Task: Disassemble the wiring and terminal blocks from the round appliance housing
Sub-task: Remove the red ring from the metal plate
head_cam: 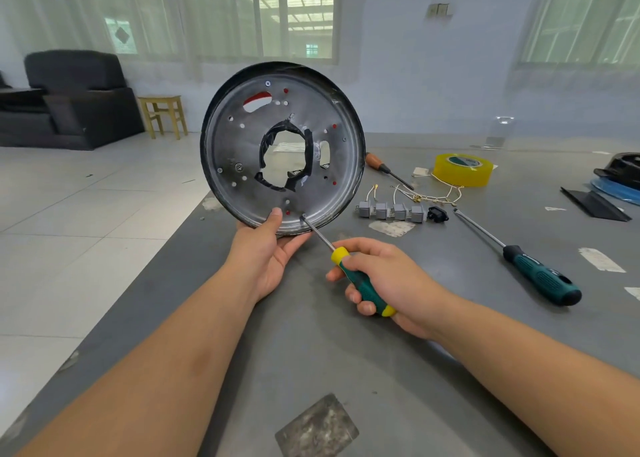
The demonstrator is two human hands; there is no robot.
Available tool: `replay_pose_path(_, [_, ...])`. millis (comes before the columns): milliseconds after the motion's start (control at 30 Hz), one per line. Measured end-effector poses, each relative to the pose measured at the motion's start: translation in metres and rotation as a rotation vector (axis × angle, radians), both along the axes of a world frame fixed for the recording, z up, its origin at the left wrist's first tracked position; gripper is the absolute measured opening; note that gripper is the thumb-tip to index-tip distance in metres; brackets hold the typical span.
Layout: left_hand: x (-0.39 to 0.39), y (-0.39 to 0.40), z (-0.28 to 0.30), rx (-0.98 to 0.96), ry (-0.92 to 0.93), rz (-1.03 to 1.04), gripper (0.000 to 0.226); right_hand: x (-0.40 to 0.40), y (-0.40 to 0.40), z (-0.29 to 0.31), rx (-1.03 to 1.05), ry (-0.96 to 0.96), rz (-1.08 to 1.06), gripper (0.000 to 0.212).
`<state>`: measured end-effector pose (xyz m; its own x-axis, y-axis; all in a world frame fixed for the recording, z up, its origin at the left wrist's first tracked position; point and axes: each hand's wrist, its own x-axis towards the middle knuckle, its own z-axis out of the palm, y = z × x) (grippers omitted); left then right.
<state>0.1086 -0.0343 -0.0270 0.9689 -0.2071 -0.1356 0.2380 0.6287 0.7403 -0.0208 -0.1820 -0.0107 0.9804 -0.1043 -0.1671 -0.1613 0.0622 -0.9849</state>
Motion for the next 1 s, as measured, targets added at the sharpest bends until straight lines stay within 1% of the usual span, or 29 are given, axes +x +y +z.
replay_pose_path(467, [-0.0002,-0.0015,-0.0002,0.049,0.010,0.050,0.040,0.0004,-0.0017,-0.0002,0.009,0.016,-0.016,0.021])
replay_pose_path(1000, [0.0031,-0.0003,-0.0026,0.043,0.005,0.045,0.041,-0.0009,-0.0014,0.0017,0.007,0.019,0.006,0.022])
